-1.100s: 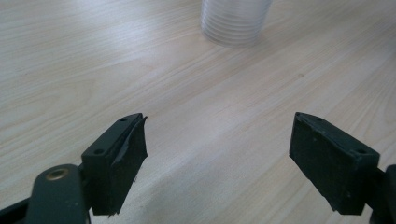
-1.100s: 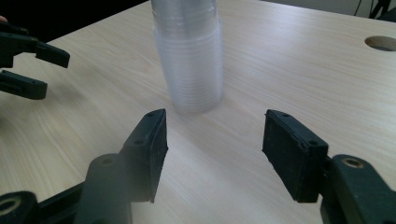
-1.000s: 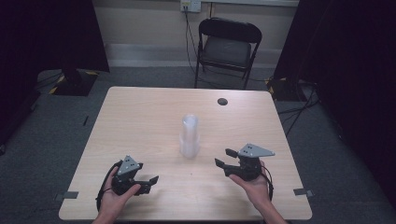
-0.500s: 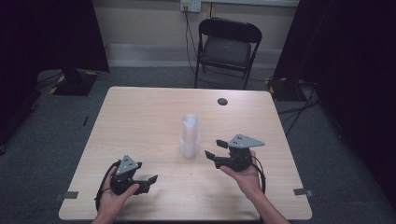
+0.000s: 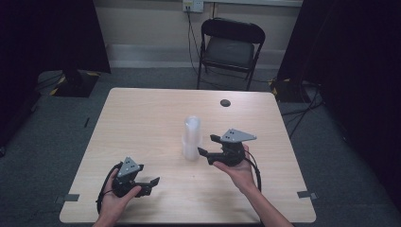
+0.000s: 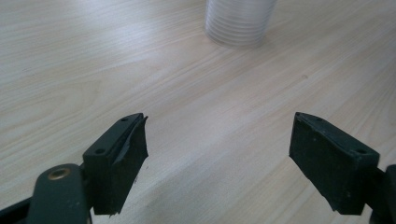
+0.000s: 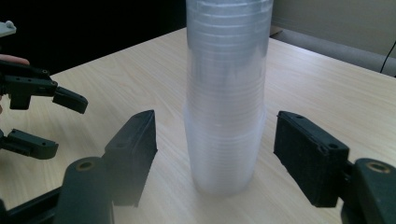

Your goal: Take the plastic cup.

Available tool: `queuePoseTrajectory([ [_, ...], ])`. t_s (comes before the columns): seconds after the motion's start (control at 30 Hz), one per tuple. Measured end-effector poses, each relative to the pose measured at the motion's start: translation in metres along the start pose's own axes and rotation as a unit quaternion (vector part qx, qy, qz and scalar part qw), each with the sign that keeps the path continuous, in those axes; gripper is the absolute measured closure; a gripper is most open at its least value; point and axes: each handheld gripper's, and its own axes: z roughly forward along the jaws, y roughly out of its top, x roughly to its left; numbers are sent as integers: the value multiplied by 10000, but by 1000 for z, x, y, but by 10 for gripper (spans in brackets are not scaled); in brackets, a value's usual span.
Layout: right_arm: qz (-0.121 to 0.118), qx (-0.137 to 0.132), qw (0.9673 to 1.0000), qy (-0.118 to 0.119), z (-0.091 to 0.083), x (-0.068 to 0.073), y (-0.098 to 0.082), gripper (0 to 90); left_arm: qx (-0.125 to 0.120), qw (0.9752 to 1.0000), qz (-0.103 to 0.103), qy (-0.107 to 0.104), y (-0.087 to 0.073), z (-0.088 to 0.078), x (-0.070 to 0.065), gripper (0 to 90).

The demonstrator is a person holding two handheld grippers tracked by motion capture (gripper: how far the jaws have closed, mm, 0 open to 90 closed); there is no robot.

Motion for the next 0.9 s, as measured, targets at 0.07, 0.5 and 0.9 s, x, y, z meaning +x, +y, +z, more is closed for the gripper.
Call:
queuePoseTrajectory([
  [0.07,-5,-20,10000,-14,3,0,3,277,-2,10000,3,-6,0,0,0,189],
  [0.5,-48,-111,9999,-22,26,-5,19,245,15,10000,-21,-20,0,0,1,189],
  [0.9,-103,-76,9999,-91,50,-7,25,227,24,10000,-23,-40,-1,0,2,189],
])
